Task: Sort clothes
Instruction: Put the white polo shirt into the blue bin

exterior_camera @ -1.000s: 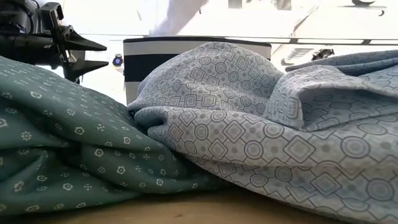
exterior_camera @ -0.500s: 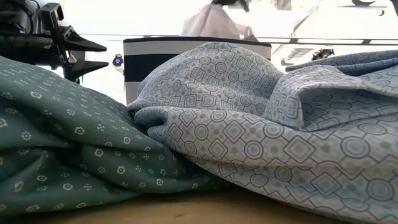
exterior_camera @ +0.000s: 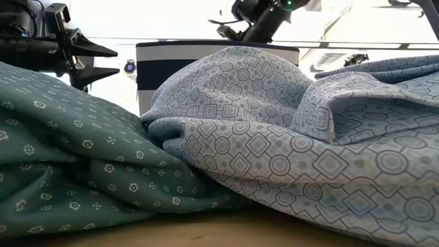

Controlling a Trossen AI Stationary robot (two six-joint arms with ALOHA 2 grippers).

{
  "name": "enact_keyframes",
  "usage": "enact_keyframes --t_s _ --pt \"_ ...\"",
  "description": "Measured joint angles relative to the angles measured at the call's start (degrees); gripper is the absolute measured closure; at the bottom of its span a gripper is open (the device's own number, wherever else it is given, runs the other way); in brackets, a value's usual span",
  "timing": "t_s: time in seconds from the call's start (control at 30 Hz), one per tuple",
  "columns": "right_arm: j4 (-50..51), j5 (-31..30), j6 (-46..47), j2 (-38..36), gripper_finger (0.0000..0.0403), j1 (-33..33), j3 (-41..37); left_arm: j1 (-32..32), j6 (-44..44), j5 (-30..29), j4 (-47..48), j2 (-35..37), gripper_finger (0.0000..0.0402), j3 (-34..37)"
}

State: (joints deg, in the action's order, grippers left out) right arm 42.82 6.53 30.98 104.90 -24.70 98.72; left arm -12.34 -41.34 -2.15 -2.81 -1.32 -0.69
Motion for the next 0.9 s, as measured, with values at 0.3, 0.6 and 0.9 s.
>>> enact_keyframes --t_s 0.3,0.6,0.9 --pt "8.75 19.0 1.23 -0.41 0.0238 -3.96 19.2 0.01 -0.01 0.01 0.02 0.0 0.0245 0.0" --pt "17.15 -44.37 -10.25 -0.54 0.0248 -4.23 29.9 0.01 0.0 0.02 0.24 0.0 0.0245 0.0" --pt "21.44 -20.19 -8.45 4.03 0.0261 -8.84 20.63 0.01 0.0 0.02 0.52 0.0 0.0245 0.0"
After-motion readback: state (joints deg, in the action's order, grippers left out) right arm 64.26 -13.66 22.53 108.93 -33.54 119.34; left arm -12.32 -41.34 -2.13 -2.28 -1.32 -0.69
